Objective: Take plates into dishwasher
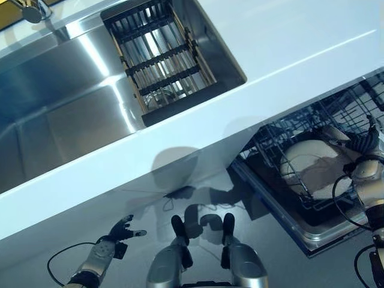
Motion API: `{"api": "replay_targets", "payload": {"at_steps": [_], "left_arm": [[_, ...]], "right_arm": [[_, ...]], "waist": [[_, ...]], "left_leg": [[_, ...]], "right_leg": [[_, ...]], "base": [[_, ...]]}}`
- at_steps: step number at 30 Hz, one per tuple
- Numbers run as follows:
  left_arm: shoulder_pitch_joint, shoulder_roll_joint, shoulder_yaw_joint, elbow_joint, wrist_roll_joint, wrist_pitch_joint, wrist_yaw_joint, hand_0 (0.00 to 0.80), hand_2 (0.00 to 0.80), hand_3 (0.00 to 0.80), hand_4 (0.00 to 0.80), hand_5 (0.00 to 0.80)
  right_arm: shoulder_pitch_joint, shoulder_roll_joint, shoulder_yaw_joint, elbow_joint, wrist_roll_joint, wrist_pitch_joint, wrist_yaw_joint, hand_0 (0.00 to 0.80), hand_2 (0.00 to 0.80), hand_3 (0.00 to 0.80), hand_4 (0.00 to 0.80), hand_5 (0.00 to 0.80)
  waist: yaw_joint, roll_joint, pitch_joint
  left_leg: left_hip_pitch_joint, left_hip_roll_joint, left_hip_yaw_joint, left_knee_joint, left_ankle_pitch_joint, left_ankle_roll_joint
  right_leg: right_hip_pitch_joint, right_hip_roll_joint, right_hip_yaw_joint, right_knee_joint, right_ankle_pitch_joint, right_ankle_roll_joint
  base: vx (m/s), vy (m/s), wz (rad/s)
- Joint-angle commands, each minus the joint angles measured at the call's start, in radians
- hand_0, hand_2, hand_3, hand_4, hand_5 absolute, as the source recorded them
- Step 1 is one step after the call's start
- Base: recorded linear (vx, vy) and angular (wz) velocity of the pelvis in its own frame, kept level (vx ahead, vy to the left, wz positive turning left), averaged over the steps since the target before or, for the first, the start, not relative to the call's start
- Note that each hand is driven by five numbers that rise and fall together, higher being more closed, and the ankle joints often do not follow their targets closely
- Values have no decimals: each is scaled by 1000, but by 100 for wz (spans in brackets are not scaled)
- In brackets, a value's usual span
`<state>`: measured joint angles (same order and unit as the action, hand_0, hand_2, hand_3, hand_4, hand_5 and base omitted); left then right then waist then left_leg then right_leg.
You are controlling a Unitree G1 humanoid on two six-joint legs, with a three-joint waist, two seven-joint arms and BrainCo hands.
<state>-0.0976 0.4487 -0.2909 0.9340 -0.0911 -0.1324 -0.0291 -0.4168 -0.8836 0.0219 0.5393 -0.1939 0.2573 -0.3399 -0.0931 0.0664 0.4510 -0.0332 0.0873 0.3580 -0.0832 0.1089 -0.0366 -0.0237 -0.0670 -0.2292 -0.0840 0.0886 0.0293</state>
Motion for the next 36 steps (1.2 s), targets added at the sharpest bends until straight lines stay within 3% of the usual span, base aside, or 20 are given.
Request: {"api": "replay_targets", "payload": {"at_steps": [1,15,22,23,29,36], "left_arm": [[17,-27,-2,76,49,-34,16,0,0,0,0,0],[36,-71,23,149,78,-64,35,0,0,0,0,0],[21,-96,21,186,79,-58,40,0,0,0,0,0],[17,-100,16,194,75,-54,43,0,0,0,0,0],[1,-93,1,212,64,-53,39,0,0,0,0,0],[-12,-93,-23,177,69,-38,35,0,0,0,0,0]], "right_arm": [[38,-92,-61,-89,-9,-59,-79,0,0,0,0,0],[158,-44,-230,-331,83,-170,-221,0,0,0,0,0],[247,82,-343,-367,433,-271,-324,0,0,0,0,0],[280,119,-371,-327,501,-308,-323,0,0,0,0,0],[376,208,-450,-93,701,-350,-287,0,0,0,0,0],[429,299,-448,173,865,-321,-228,0,0,0,0,0]], "waist": [[0,-38,-82],[-29,-75,-136],[-60,-88,-180],[-69,-88,-189],[-94,-82,-215],[-104,-61,-214]], "left_leg": [[-76,26,19,54,-10,-44],[-46,26,13,51,-24,-39],[-20,27,22,60,-45,-38],[-14,28,27,61,-49,-39],[8,34,47,72,-60,-42],[10,34,57,84,-61,-46]], "right_leg": [[-36,55,-17,183,-168,-14],[7,71,20,148,-166,-9],[25,67,37,133,-163,-5],[28,65,38,130,-162,-4],[39,59,42,122,-154,-3],[41,48,40,107,-137,-3]], "base": [[35,-6,-4],[26,20,-6],[8,39,-6],[1,39,-11],[-9,17,-6],[-52,-7,-6]]}}
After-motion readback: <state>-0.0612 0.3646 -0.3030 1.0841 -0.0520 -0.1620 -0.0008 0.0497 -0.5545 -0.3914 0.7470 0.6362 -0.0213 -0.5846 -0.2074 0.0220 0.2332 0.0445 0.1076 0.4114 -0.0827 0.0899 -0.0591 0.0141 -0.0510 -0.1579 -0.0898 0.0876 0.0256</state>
